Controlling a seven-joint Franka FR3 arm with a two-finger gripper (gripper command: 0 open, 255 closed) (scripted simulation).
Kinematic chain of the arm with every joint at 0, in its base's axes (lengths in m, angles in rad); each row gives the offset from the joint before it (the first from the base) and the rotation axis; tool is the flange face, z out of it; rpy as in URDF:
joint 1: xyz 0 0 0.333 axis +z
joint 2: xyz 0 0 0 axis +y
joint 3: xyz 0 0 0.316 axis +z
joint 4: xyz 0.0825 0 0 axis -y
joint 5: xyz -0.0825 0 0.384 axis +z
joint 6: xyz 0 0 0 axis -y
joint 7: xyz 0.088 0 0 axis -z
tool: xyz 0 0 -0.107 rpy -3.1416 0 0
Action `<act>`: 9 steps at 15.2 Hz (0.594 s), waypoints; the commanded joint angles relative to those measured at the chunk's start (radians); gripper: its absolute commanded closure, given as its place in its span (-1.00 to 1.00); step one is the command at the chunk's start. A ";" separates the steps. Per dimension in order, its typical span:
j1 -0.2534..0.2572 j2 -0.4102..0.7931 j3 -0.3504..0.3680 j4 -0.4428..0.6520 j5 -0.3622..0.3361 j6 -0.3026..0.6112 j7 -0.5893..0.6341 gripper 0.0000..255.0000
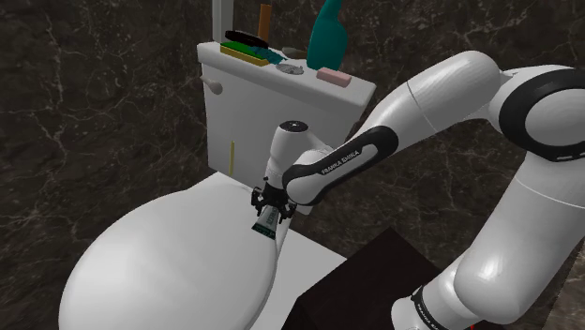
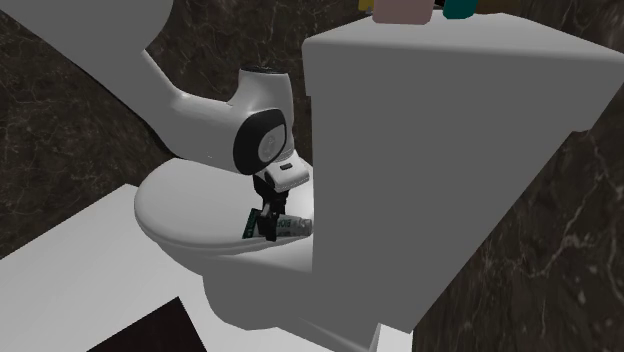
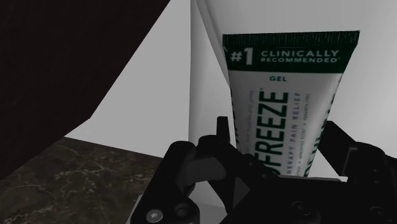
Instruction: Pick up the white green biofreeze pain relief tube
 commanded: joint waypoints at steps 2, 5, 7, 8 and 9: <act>0.001 0.002 0.001 0.000 0.000 0.001 0.001 1.00; -0.003 -0.010 0.004 0.002 0.010 -0.011 -0.007 1.00; -0.009 -0.035 0.012 0.004 0.028 -0.036 -0.019 1.00; -0.011 -0.047 0.016 0.005 0.037 -0.048 -0.025 1.00; -0.013 -0.059 0.019 0.007 0.046 -0.061 -0.031 1.00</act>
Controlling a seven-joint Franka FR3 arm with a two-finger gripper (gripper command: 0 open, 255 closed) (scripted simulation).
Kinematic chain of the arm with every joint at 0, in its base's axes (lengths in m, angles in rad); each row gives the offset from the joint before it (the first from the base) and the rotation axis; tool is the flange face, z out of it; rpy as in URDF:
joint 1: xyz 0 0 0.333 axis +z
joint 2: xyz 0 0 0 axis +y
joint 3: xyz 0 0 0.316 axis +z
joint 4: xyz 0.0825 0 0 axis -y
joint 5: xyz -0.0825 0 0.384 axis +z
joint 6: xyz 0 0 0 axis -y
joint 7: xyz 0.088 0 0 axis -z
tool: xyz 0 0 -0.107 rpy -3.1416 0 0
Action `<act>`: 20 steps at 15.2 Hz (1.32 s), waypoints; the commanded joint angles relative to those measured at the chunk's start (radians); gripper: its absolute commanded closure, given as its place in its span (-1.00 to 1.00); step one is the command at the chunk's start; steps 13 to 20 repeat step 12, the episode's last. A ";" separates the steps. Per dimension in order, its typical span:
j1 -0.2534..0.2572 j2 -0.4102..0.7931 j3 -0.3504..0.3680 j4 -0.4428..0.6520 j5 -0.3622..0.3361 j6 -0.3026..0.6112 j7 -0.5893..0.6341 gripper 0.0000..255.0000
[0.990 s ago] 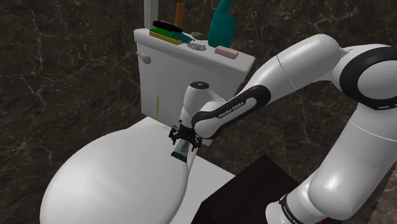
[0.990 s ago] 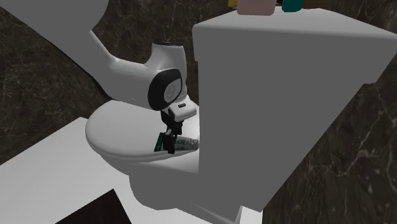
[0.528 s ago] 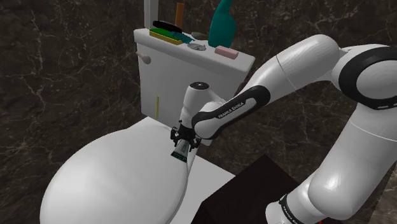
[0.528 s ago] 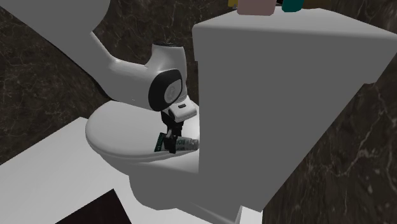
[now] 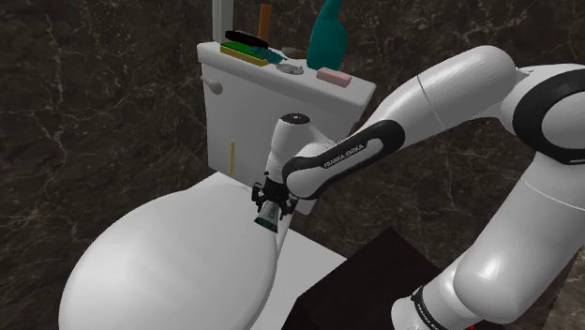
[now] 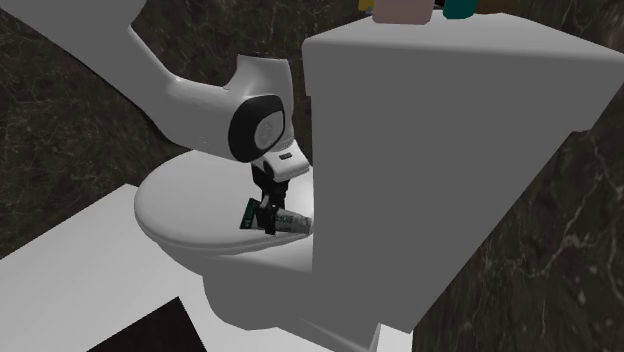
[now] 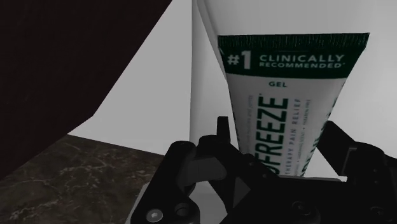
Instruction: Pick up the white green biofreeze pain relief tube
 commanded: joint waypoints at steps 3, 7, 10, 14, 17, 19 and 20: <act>-0.009 -0.049 0.011 0.007 0.035 -0.051 -0.024 1.00; -0.014 -0.093 0.018 0.019 0.065 -0.103 -0.044 1.00; -0.016 -0.124 0.021 0.031 0.085 -0.142 -0.057 1.00; -0.016 -0.126 0.021 0.031 0.086 -0.144 -0.057 1.00; -0.016 -0.126 0.021 0.031 0.086 -0.144 -0.057 1.00; -0.016 -0.126 0.021 0.031 0.086 -0.144 -0.057 1.00; -0.016 -0.126 0.021 0.031 0.086 -0.144 -0.057 1.00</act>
